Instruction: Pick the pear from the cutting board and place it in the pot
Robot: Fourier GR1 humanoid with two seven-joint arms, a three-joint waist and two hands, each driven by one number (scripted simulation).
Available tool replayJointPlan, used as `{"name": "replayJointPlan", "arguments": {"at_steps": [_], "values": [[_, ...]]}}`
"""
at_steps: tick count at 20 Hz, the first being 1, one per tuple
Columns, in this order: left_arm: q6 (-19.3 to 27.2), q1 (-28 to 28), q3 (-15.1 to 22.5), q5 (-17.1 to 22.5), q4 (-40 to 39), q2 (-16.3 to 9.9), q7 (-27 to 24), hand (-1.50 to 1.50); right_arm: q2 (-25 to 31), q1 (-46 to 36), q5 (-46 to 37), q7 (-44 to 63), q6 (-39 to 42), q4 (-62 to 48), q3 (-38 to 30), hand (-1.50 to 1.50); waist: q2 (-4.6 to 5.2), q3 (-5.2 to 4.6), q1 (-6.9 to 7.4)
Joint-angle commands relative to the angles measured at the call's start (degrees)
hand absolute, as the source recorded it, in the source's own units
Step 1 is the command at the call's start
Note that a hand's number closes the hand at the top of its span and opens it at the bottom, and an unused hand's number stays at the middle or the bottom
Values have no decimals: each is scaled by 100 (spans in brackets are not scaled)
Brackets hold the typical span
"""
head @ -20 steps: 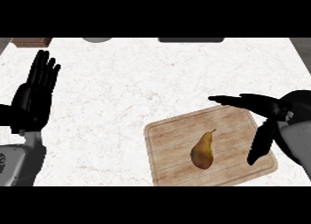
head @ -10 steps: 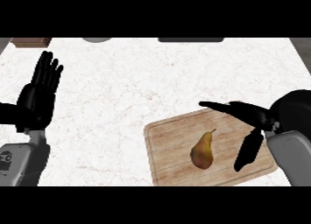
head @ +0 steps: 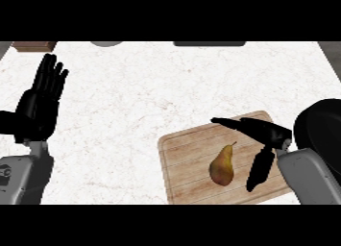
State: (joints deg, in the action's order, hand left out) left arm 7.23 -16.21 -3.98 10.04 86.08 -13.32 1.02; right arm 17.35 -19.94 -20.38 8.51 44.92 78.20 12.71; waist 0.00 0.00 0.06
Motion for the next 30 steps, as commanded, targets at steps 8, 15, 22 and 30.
{"name": "replayJointPlan", "arguments": {"at_steps": [8, 15, 22, 30], "values": [[-374, -19, -367, 88, -53, -69, 10, 0, -689, 115, -716, -321, -331, -331, 148, -150, 0, -1, -9], [-159, 192, -177, -119, 152, 178, -23, 0, -808, 295, -1208, -1621, -880, -477, 714, 150, 2, 1, 13], [-387, 70, -395, -127, -176, 63, -246, 0, -1089, 307, -1685, -1542, -1086, -477, 841, 150, 1, 0, -4], [-338, 496, -129, -122, 700, 291, 222, 0, -784, 333, -1841, -1039, -1307, 471, 155, 150, -16, -1, -6]]}}
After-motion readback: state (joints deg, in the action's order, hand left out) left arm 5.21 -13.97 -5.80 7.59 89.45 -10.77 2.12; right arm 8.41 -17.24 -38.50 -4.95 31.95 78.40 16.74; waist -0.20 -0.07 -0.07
